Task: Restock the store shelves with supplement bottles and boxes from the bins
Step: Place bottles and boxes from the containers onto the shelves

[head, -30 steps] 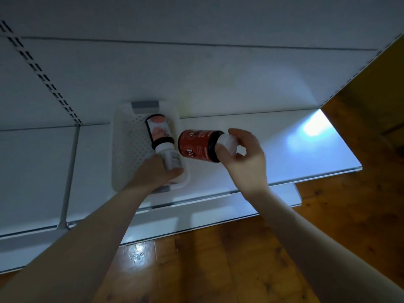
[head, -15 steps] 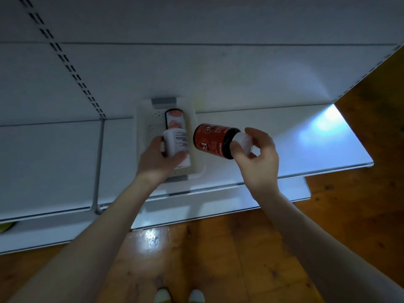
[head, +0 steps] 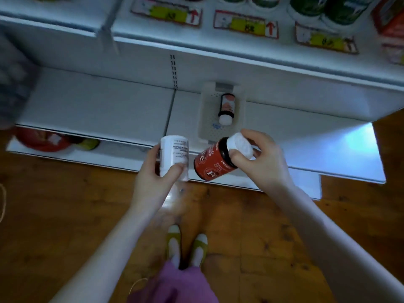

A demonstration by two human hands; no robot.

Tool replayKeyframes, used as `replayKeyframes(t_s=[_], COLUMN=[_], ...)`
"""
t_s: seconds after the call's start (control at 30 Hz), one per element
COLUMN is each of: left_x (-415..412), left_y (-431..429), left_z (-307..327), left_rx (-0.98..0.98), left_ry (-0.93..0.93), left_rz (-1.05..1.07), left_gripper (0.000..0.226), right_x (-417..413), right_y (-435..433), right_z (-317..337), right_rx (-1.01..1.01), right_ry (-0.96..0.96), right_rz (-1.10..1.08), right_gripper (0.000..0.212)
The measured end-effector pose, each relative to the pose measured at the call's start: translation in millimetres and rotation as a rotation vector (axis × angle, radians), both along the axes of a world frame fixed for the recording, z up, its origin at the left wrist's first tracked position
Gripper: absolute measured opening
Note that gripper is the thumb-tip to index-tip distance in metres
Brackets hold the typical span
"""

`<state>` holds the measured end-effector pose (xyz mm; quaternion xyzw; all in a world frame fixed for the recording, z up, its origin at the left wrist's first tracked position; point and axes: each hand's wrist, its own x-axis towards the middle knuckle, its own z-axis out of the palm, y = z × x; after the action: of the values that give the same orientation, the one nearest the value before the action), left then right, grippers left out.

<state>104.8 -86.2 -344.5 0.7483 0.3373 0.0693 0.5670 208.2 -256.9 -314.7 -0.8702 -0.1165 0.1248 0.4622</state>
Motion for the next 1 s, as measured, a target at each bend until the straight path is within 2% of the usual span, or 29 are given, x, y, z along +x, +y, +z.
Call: replayKeyframes(t_s=[0.1, 0.2, 0.3, 0.47, 0.57, 0.7, 0.8, 0.9, 1.0], left_x=[-27, -50, -72, -116, -147, -186, -207, -220, -223], left_y=[17, 44, 79, 151, 201, 269, 316, 356, 393], left_z=[39, 72, 104, 141, 156, 181, 199, 210, 214], left_rx=[-0.014, -0.071, -0.172, -0.188, -0.137, -0.052, -0.022, 0.023, 0.026], left_ry=[-0.055, -0.096, -0.165, -0.255, -0.281, -0.291, -0.324, -0.345, -0.392], left_rz=[0.111, 0.228, 0.335, 0.379, 0.395, 0.421, 0.455, 0.489, 0.55], left_gripper=[0.059, 0.053, 0.038, 0.009, 0.012, 0.039, 0.035, 0.046, 0.027], right_x=[-11, -15, -23, -48, -63, -85, -103, -112, -112], right_y=[19, 52, 97, 194, 258, 343, 400, 450, 496], right_z=[37, 69, 95, 136, 162, 194, 214, 227, 241], right_rx=[0.082, 0.145, 0.165, 0.208, 0.207, 0.216, 0.249, 0.25, 0.235], right_ry=[0.053, 0.056, 0.035, 0.019, -0.022, -0.068, -0.106, -0.134, -0.174], right_rz=[0.136, 0.217, 0.297, 0.434, 0.492, 0.519, 0.55, 0.546, 0.545], right_gripper=[0.027, 0.017, 0.011, 0.015, 0.015, 0.019, 0.016, 0.007, 0.016])
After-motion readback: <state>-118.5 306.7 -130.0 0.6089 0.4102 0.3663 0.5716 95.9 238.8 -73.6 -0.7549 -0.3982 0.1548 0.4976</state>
